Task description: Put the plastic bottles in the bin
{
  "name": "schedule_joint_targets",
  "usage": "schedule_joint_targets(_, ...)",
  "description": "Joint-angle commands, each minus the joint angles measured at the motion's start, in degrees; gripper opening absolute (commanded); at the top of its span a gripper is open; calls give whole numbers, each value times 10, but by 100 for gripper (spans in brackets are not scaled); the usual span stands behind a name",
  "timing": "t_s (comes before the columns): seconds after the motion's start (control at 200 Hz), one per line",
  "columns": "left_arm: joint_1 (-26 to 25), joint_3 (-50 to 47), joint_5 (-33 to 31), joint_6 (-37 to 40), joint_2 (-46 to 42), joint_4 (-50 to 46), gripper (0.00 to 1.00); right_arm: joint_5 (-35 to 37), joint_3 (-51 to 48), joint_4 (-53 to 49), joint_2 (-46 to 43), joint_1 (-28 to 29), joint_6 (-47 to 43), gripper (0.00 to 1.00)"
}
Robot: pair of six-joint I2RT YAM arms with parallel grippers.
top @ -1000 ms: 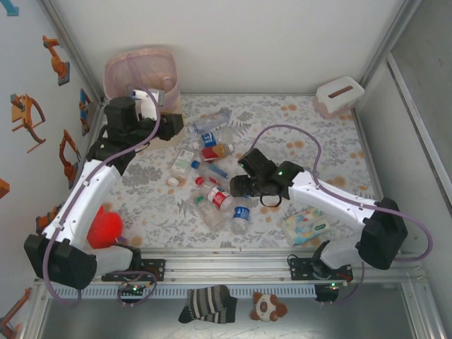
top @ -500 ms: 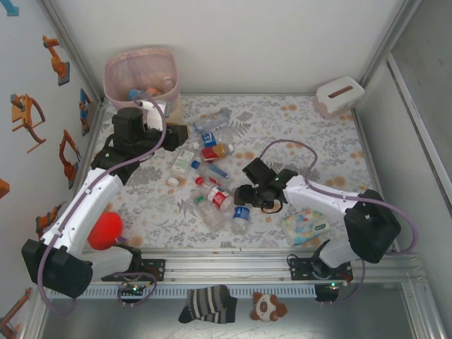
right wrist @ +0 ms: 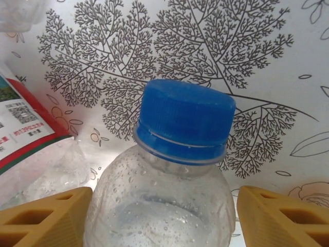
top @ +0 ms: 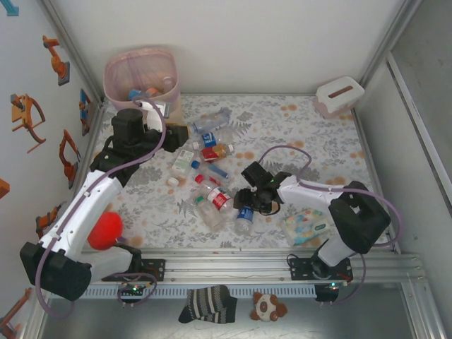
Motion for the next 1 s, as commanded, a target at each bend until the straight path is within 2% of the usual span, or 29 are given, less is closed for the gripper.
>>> schedule_joint_targets(0.0, -5, -3, -4, 3, -4, 8, 47, 2, -5, 10, 3, -5, 3, 69)
schedule_joint_targets(0.245, -11, 0, -4, -1, 7, 13, 51, 13, -16, 5, -21, -9, 1, 59)
schedule_joint_targets(0.571, -26, 3, 20, -9, 22, 47, 53, 75, -2, -44, -114, -18, -24, 58)
schedule_joint_targets(0.791, -30, -14, 77, -7, 6, 97, 57, 136, 45, -49, -202, -19, -111, 59)
schedule_joint_targets(0.991, -41, -12, 133, 20, -7, 110, 60, 161, 116, -46, -238, -19, -221, 58)
